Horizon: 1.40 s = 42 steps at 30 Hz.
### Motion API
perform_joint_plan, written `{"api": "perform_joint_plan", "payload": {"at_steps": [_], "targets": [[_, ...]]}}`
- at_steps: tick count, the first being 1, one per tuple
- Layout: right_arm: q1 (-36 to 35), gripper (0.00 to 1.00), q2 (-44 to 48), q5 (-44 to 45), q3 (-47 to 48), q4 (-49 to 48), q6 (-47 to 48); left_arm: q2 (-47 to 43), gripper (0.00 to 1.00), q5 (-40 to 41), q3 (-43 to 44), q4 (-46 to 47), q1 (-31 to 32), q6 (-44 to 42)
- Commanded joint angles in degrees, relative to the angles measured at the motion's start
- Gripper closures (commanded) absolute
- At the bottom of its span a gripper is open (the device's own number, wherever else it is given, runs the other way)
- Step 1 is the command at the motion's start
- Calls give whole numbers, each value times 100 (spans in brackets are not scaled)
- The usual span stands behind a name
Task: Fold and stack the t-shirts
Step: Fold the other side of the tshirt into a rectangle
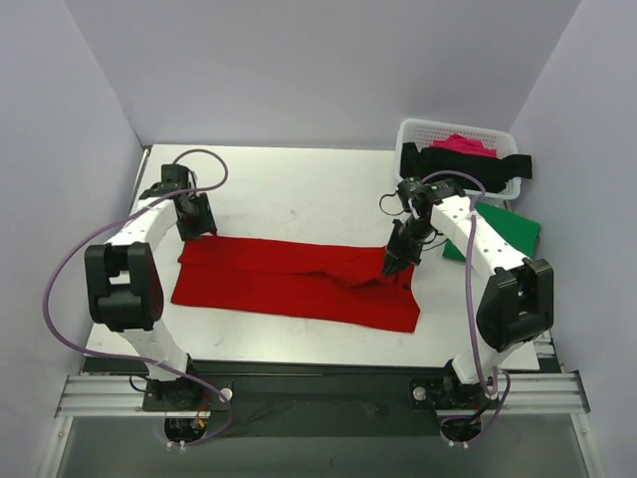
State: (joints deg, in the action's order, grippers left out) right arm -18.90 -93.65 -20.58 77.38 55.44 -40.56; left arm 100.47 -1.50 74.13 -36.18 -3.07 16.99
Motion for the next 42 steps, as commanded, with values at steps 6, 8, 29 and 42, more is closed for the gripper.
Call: {"api": "perform_joint_plan", "payload": {"at_steps": [6, 8, 29, 42], "targets": [[-53, 100, -531, 643, 180, 389, 267, 737, 45, -790, 321, 472, 184, 111], [-44, 100, -654, 747, 233, 380, 346, 895, 46, -843, 330, 533, 193, 129], [-508, 52, -1165, 2259, 1760, 485, 1154, 1063, 46, -887, 172, 621, 184, 155], [-1555, 60, -1673, -709, 1904, -332, 2903, 1089, 45, -931, 128, 613, 184, 173]]}}
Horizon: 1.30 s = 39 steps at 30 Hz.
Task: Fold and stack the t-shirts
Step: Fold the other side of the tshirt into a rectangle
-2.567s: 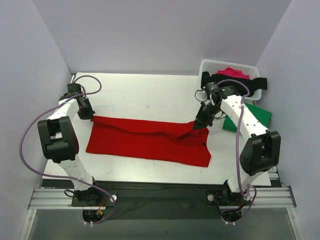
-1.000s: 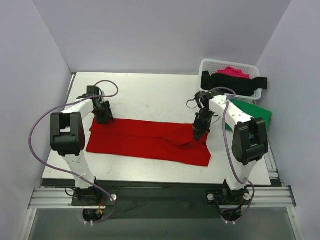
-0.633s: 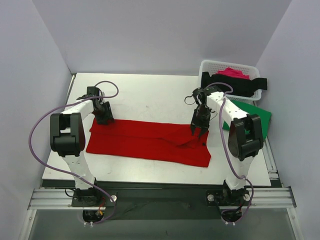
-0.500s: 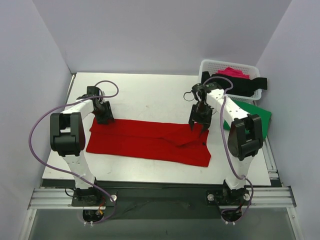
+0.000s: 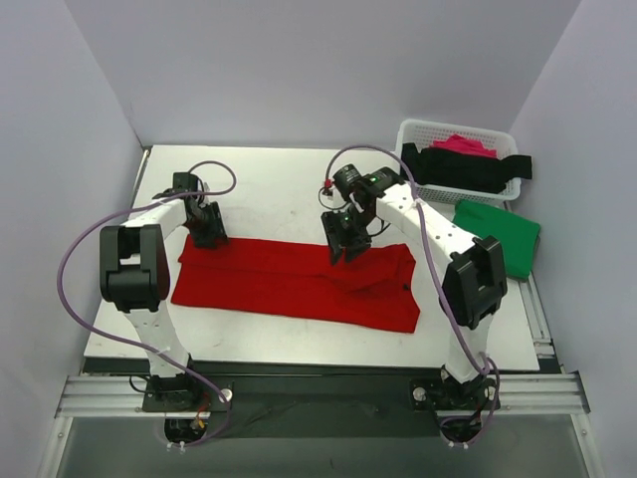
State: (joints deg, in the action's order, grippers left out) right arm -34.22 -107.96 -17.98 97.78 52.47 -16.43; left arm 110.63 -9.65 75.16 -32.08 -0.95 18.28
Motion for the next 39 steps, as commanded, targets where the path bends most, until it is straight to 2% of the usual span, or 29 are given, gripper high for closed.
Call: {"api": "perform_joint_plan", "payload": {"at_steps": [1, 12, 20, 35, 39], "targets": [[-76, 62, -304, -1014, -267, -70, 509, 73, 46, -116, 26, 202, -19, 44], [-32, 67, -744, -717, -848, -263, 483, 20, 46, -63, -10, 149, -28, 0], [29, 66, -796, 136, -1120, -518, 298, -6, 46, -37, -18, 131, -28, -18], [-32, 60, -832, 418, -1454, -1037, 140, -33, 46, -72, -45, 149, -28, 0], [-137, 62, -858, 602, -1498, -1054, 113, -33, 46, -81, -62, 158, -28, 9]]}}
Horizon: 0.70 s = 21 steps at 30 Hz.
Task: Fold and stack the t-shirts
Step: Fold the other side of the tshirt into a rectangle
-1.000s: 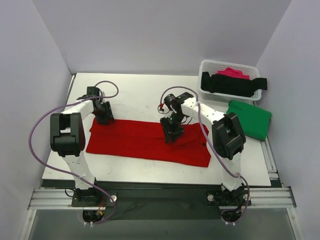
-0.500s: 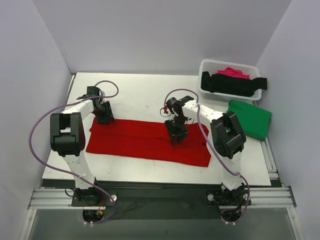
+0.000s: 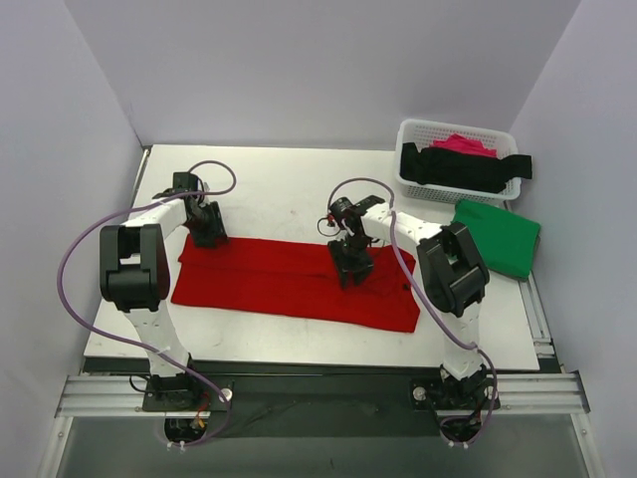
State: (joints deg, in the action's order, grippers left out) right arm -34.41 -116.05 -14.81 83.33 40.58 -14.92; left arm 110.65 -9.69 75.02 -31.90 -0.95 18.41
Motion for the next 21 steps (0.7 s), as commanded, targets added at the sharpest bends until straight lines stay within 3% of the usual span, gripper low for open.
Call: {"api": "perform_joint_plan", "payload": {"at_steps": [1, 11, 21], "targets": [[-136, 63, -58, 320, -71, 135, -38, -35, 46, -85, -58, 149, -28, -5], [-224, 81, -41, 584, -177, 135, -134, -44, 46, -103, -84, 158, -28, -5], [-171, 96, 117, 93, 130, 459, -73, -79, 45, -94, -111, 158, -37, -5]]}}
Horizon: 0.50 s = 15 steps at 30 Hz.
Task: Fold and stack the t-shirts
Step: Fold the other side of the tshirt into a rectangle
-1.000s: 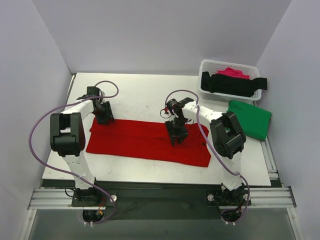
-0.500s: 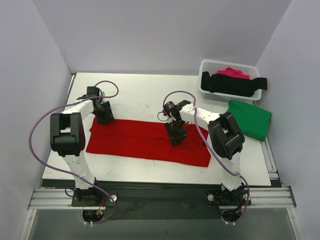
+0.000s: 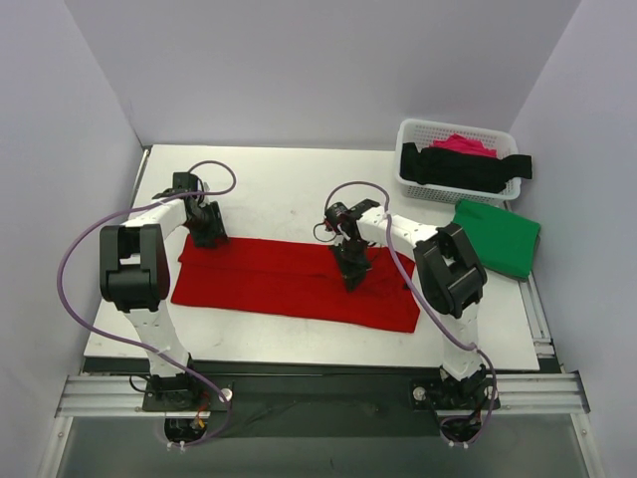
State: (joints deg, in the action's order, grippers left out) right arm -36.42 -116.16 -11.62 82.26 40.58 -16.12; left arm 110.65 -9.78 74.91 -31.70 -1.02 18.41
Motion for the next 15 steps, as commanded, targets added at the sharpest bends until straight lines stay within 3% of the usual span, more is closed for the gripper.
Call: {"api": "perform_joint_plan", "payload": {"at_steps": [1, 15], "targets": [[48, 96, 163, -410, 290, 582, 56, -70, 45, -85, -117, 138, -39, -5], [232, 97, -214, -2300, 923, 1400, 135, -70, 46, -156, -153, 191, -30, 13]]}}
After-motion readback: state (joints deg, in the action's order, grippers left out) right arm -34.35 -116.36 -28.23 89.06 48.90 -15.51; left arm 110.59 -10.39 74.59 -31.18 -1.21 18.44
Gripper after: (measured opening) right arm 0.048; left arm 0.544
